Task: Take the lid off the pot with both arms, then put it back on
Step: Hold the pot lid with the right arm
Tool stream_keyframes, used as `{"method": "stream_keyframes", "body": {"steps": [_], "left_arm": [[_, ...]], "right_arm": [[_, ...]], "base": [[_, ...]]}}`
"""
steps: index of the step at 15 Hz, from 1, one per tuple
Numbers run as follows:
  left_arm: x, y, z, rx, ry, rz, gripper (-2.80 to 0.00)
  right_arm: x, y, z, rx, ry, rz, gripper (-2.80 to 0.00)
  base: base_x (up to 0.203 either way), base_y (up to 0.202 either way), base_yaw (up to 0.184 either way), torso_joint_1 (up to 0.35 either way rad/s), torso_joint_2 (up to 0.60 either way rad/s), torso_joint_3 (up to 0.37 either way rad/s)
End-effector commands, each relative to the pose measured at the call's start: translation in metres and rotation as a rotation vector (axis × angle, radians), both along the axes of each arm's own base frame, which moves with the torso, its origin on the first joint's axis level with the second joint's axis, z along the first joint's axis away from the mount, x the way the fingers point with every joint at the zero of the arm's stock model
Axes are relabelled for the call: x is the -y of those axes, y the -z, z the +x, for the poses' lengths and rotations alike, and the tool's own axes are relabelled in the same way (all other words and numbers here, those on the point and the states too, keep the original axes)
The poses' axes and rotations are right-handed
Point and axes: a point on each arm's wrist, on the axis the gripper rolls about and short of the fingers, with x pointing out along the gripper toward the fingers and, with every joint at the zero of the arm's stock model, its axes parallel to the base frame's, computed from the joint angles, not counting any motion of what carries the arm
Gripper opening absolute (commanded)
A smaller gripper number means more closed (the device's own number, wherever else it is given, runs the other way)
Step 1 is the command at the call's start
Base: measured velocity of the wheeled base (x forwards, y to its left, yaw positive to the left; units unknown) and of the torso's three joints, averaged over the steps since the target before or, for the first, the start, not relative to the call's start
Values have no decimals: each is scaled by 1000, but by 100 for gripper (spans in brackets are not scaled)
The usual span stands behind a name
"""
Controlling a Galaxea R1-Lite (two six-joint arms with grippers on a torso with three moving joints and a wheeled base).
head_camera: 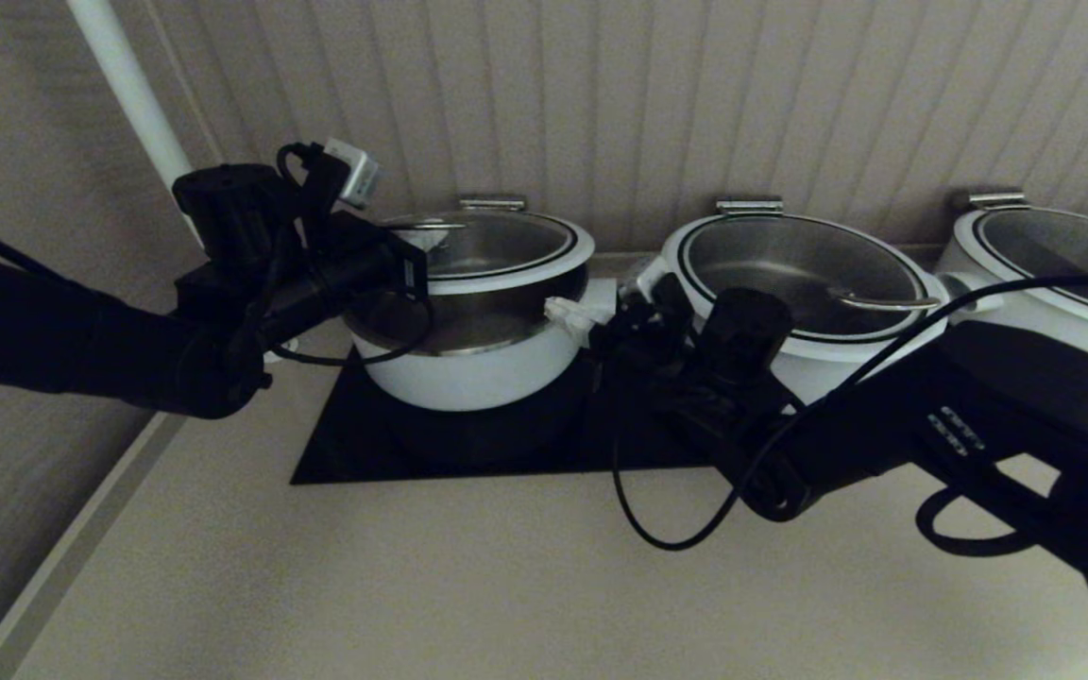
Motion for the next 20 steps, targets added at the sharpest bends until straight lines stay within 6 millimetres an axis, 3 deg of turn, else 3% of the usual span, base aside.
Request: {"method": "stream_keyframes", "body": {"steps": [1, 7, 15, 20], "left_arm": [[0, -2, -1, 10, 2, -1, -280], [0, -2, -2, 8, 3, -1, -280], [0, -3, -2, 10, 2, -1, -280], [0, -2, -1, 8, 2, -1, -280]], "right_arm": [[-2, 2, 7, 11, 0, 12, -280], [-3, 4, 14, 14, 4, 23, -280], [-15, -17, 39, 51, 9, 44, -280], [-17, -18, 40, 54, 7, 46, -280]], "base": [[0, 0, 0, 0, 0, 0], [0, 0, 0, 0, 0, 0], [0, 0, 0, 0, 0, 0], [0, 0, 0, 0, 0, 0]]}}
